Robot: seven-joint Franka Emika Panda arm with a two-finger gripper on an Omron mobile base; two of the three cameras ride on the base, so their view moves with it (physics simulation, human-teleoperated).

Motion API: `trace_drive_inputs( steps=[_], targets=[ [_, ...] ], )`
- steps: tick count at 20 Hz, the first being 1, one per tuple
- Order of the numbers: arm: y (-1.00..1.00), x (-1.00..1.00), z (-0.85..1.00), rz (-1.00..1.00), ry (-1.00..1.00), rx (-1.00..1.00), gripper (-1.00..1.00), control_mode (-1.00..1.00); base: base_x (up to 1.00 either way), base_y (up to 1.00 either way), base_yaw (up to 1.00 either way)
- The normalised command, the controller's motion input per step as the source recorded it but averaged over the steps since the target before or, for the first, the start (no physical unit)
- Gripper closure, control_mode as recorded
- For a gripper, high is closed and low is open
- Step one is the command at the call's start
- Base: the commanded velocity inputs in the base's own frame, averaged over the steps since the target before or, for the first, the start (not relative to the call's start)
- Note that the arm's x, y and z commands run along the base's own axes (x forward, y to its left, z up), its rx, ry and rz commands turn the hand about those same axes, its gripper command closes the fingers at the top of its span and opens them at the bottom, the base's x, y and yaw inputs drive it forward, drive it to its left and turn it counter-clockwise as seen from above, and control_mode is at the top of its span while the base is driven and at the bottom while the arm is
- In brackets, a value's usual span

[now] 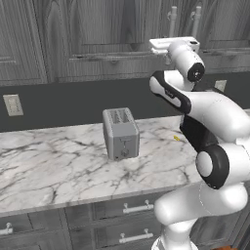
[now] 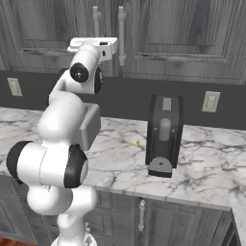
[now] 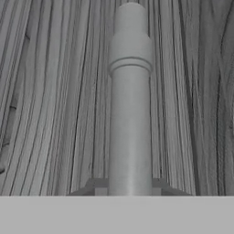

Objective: Pick the bar soap and dish brush from the cabinet and place them on the counter.

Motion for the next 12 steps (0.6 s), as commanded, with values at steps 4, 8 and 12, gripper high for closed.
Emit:
trace_drive_inputs(
  steps=[4, 8, 12],
  targets=[
    [0.00, 0.00, 0.07, 0.00, 0.23, -0.06, 1.00, -1.00, 0.00, 0.00, 0.00],
    [0.00, -0.11, 0.09, 0.00, 0.17, -0.05, 1.00, -1.00, 0.00, 0.00, 0.00],
    [-0.02, -0.29, 0.10, 0.00, 0.07, -0.03, 1.00, -1.00, 0.00, 0.00, 0.00]
  ],
)
